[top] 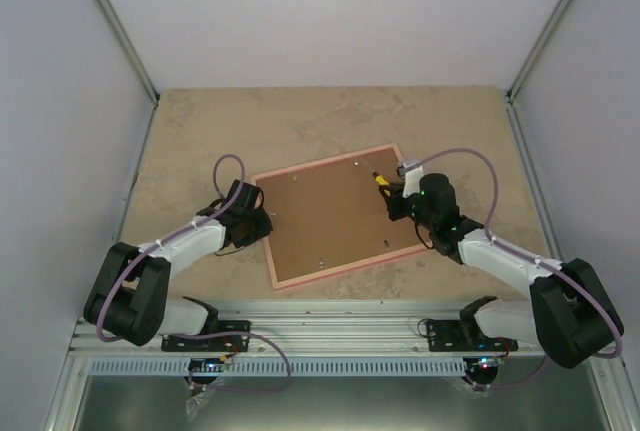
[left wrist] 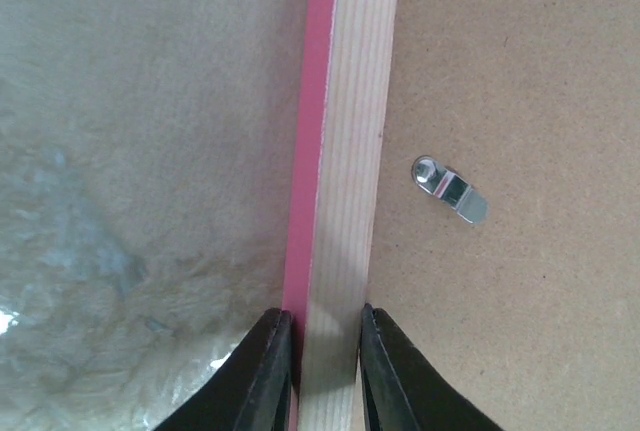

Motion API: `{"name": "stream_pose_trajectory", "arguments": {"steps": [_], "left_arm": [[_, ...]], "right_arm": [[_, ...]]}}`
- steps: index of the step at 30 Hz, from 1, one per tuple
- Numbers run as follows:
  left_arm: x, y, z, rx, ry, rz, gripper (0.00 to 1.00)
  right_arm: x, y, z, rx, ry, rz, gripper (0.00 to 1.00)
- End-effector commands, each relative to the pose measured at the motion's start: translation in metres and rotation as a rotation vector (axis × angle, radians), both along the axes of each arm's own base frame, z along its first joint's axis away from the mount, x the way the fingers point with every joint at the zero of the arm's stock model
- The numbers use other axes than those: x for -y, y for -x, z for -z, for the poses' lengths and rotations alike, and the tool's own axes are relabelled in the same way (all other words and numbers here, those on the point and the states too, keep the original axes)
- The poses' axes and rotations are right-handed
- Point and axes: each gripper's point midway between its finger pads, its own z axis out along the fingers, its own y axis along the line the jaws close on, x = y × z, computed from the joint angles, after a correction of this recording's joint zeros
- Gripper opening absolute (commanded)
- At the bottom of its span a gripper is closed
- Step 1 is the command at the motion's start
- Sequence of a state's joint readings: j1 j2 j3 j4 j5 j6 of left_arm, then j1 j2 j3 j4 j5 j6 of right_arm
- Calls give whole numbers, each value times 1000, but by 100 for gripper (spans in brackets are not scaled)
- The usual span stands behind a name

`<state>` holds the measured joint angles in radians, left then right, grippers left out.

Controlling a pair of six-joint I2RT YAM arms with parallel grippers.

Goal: Take the photo out of the frame

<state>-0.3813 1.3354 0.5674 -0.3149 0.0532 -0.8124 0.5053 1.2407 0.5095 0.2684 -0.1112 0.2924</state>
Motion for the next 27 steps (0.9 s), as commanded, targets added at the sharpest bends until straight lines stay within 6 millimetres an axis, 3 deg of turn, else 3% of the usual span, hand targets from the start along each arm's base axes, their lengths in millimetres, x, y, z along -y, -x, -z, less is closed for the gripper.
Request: {"name": "stream_pose_trajectory", "arguments": {"steps": [1, 10, 14, 22, 27], "left_arm": [[-11, -23, -19, 88, -68, -31, 22], [-18, -57, -22, 117, -190, 15, 26], [-14, -67, -33, 165, -165, 15, 32], [-11, -58, -63, 289, -77, -2, 52], [-8, -45, -82, 403, -2, 14, 56]], "right_arm": [[29, -11, -8, 28, -41, 142, 0], [97, -1, 14, -39, -44, 400, 1], [126, 1, 30, -109, -46, 510, 0], [165, 11, 57, -212, -94, 641, 1], [188, 17, 78, -293, -186, 700, 2]]}}
